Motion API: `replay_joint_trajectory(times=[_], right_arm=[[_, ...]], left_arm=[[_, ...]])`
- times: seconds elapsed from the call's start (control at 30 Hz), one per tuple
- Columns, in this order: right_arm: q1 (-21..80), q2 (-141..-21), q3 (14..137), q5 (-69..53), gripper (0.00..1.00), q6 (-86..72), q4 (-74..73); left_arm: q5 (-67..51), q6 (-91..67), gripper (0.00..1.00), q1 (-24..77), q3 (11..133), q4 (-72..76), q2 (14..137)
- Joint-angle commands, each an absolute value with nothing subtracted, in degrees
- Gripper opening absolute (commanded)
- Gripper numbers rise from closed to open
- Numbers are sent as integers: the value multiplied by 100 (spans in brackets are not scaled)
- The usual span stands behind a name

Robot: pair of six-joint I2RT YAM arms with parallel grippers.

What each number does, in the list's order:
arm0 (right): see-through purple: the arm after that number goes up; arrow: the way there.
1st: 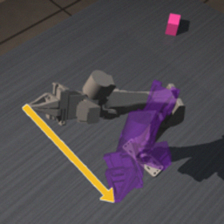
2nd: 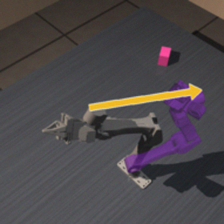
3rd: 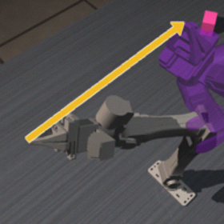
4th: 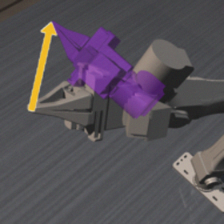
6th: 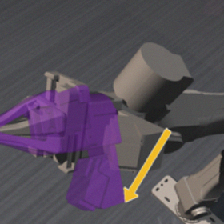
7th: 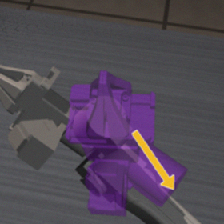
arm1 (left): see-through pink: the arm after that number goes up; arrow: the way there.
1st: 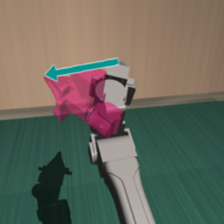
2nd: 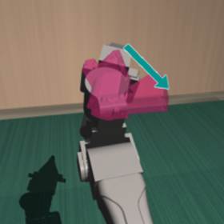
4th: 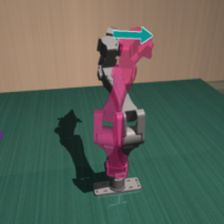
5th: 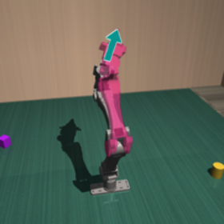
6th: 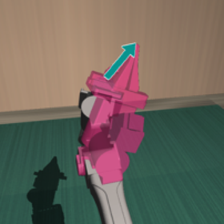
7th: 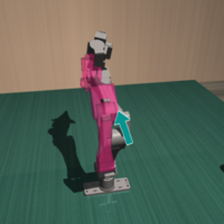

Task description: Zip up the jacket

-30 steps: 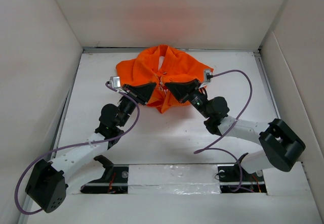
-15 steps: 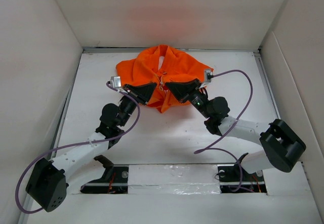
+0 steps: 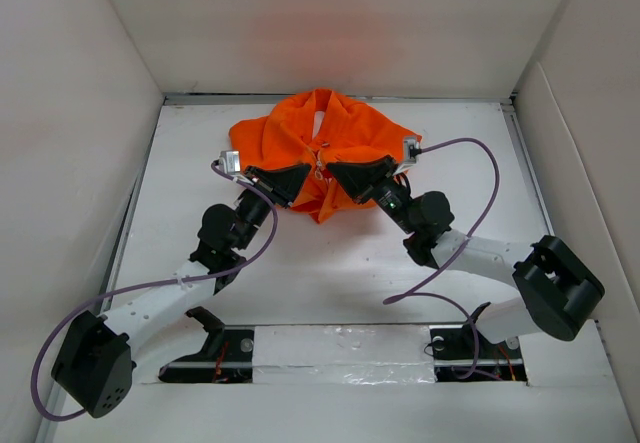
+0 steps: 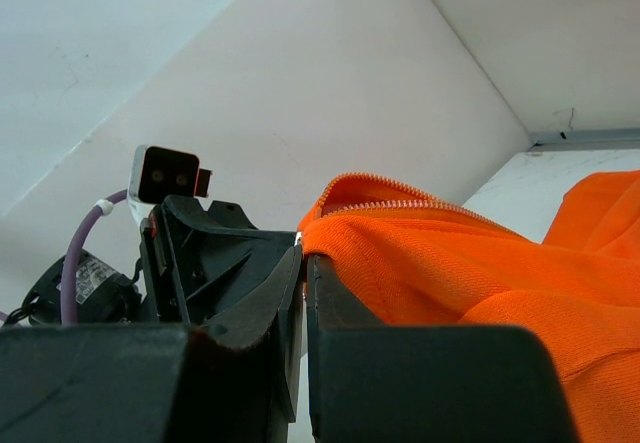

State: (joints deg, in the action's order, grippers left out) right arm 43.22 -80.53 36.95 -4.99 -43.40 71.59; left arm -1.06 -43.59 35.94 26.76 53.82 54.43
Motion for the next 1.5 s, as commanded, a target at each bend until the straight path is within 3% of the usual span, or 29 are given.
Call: replay_joint_trajectory(times=[0.0, 1.47], right_arm=[[4377, -7936, 3841, -510, 0, -4228, 7814], [4104, -8095, 3867, -888, 0, -4579, 8138]], left_arm=[[-281, -4395, 0, 3621, 2707, 5977, 5361], [-527, -4298, 0, 3621, 2672, 5898, 5186]])
